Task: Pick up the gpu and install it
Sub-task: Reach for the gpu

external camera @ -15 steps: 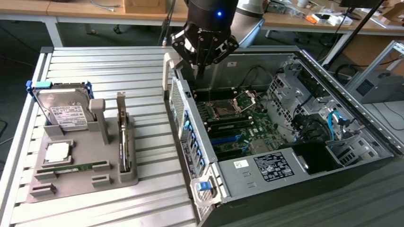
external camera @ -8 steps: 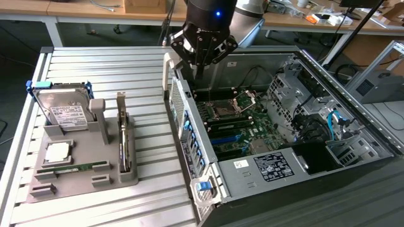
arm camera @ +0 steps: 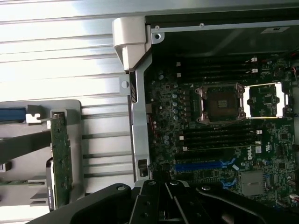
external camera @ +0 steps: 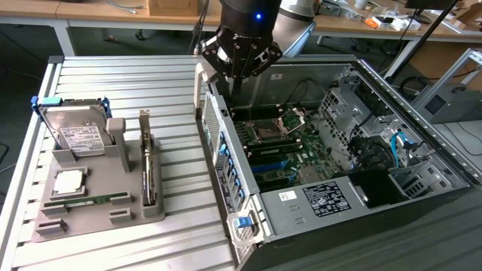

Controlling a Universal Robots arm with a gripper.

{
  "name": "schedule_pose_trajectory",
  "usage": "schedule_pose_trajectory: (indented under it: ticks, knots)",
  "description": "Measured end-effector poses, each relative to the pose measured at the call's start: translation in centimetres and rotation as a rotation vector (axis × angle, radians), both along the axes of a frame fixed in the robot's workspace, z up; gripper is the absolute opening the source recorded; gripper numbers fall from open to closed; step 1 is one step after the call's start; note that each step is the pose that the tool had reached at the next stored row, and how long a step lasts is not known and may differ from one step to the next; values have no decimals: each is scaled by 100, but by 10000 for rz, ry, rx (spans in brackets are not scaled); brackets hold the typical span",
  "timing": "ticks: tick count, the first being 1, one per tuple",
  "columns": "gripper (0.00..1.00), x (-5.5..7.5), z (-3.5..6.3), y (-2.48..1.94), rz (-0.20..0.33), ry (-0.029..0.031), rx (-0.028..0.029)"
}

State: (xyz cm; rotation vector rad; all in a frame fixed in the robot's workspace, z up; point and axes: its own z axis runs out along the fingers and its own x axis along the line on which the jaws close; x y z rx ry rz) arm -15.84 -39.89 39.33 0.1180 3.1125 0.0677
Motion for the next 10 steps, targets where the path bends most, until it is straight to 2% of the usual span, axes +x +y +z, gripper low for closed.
schedule_pose_trajectory:
  ticks: [10]
  knots:
    - [11, -18, 0, 0, 1, 1, 0]
